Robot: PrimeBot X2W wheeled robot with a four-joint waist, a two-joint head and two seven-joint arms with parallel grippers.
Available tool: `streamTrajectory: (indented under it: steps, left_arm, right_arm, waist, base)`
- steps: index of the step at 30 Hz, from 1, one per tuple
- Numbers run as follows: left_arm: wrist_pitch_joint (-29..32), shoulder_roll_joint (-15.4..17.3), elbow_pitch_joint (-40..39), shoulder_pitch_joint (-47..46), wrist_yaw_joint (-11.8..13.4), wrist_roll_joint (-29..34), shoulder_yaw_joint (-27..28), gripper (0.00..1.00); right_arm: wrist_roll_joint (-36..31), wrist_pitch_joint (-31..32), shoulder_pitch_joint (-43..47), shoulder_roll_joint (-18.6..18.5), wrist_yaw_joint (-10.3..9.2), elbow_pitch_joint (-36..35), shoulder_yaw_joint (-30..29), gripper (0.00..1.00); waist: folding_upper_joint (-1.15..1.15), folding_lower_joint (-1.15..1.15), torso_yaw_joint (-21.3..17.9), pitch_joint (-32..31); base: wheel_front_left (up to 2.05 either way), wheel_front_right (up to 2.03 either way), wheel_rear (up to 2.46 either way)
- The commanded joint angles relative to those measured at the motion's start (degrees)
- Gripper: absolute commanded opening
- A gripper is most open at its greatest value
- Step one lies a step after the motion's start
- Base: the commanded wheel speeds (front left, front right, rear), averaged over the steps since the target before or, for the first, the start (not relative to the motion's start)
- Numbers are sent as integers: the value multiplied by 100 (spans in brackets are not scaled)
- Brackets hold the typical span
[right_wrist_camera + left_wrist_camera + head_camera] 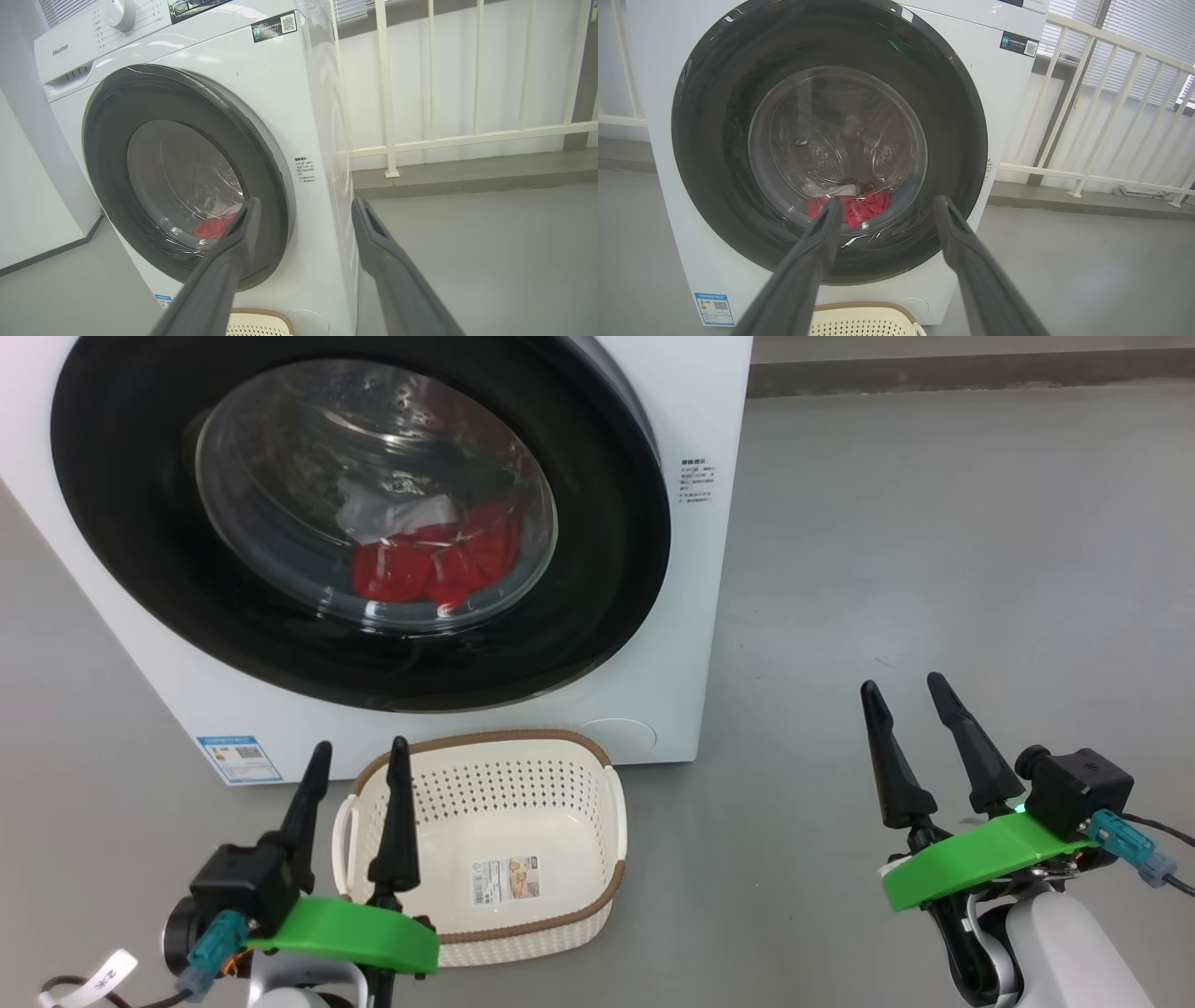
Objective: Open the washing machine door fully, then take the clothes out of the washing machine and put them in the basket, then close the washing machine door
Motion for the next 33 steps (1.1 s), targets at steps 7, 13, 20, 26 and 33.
streamTrajectory:
  steps: [7,13,20,26,33]
  left_arm:
    - [-208,90,68,-304,124,524,110,100]
    - [-215,91,122,-308,138,544,150,100]
    - [-215,91,103,-299,175,542,190,100]
    - [-215,91,101,-319,176,545,202,100]
    - [-215,91,68,-329,144,538,201,100]
  right_arm:
    - [-596,-197,-391,-59,2,-112,232,100]
    - [-647,-204,-382,-60,2,-50,219,100]
    - [-652,-204,-391,-60,2,-26,194,100]
    - [-653,-204,-418,-60,2,-4,162,100]
    - [-627,-204,-419,-60,2,-23,160,100]
  waist:
    - [0,0,27,-39]
    - [0,0,30,-50]
    - [0,0,6,-18]
    - [0,0,1,1]
    - [0,0,18,7]
  base:
    - [0,0,0]
    - [0,0,0]
    - [0,0,0]
    - [0,0,0]
    - [0,0,0]
